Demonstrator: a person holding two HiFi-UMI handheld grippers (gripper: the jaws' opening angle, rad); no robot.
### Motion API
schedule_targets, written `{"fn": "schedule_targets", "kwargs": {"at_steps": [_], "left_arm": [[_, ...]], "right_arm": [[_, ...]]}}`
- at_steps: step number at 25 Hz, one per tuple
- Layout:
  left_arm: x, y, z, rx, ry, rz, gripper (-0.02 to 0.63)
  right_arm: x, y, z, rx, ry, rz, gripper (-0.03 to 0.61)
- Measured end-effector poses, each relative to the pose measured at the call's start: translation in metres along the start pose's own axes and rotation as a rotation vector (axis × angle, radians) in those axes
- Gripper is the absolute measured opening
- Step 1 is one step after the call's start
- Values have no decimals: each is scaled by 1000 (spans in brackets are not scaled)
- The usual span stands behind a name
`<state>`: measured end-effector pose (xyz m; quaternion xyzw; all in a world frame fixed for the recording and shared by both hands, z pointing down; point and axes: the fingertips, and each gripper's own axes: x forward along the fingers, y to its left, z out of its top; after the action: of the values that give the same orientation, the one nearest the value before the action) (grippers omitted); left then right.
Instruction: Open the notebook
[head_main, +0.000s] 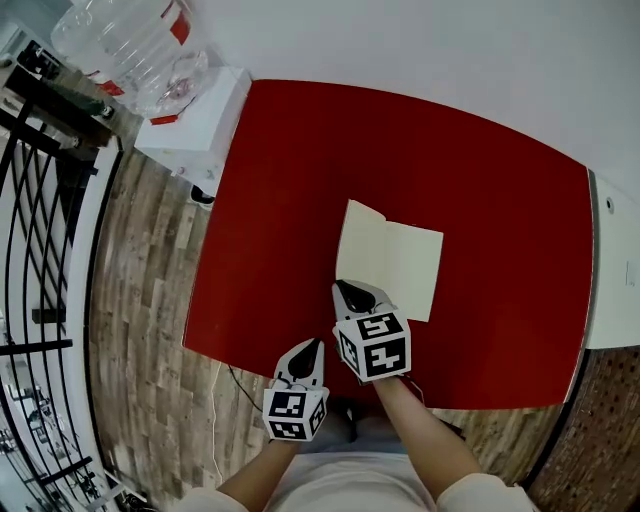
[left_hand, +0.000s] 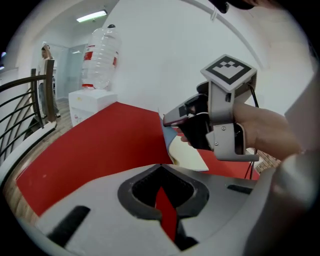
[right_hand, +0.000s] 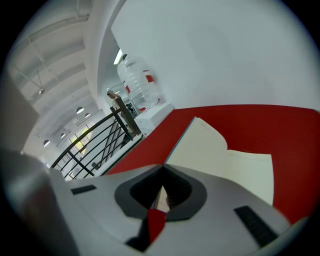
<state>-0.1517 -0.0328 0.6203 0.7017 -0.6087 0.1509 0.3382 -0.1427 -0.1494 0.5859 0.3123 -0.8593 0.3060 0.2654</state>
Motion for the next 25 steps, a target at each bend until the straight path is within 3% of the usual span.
{"fn": "schedule_targets", "kwargs": {"at_steps": [13,25], "left_arm": [[-26,50,-29,-88,16,84,6],[-27,65,-33,-106,21,90,6]], "right_arm": [[106,16,-50,-87,206,-54,8],[124,21,-64,-59,228,-165,22]]}}
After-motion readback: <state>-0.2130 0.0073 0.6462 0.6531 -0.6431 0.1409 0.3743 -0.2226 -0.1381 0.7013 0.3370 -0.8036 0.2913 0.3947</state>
